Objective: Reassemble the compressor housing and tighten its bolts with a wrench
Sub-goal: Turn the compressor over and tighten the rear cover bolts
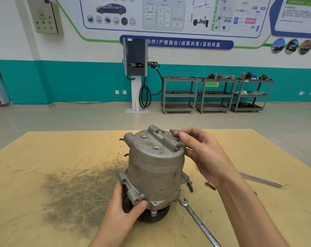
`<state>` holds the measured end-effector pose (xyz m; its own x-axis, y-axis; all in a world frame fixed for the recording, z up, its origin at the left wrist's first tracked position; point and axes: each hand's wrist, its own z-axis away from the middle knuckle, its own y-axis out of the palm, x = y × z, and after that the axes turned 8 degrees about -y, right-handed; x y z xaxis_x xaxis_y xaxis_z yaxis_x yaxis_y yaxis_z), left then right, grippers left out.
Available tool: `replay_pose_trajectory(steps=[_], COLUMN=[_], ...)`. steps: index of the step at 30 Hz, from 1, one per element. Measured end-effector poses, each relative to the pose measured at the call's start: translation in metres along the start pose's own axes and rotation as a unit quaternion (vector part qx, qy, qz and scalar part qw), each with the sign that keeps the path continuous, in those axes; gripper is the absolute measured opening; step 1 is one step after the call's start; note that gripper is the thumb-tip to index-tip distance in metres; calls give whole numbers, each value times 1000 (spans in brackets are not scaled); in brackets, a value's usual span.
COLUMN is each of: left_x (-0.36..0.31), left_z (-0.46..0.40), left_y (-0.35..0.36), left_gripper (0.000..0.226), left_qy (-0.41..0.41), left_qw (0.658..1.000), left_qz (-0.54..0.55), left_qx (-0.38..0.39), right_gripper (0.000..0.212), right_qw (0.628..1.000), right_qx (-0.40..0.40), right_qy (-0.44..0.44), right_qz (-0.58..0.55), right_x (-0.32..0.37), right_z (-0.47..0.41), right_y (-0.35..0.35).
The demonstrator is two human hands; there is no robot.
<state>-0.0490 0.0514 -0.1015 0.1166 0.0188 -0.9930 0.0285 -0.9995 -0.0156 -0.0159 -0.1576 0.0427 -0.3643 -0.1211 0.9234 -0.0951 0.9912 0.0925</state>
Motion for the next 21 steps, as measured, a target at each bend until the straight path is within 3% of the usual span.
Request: replay_pose_trajectory(steps=[5, 13, 18, 21], left_x=[-1, -4, 1, 1], left_z=[0, 0, 0, -2], left_y=[-4, -4, -6, -8], left_gripper=[110, 104, 64, 53], left_qy=[-2, -3, -6, -23], left_qw=[998, 998, 998, 997], left_qz=[48, 51, 46, 49], left_qx=[44, 38, 49, 46], right_gripper=[12, 19, 29, 19], right_qw=[1000, 998, 999, 997], right_qx=[19, 48, 28, 58], right_qy=[4, 0, -8, -2], right_qz=[15, 49, 33, 46], right_x=[6, 11, 10, 10], right_z=[3, 4, 5, 5], right_y=[-6, -2, 4, 0])
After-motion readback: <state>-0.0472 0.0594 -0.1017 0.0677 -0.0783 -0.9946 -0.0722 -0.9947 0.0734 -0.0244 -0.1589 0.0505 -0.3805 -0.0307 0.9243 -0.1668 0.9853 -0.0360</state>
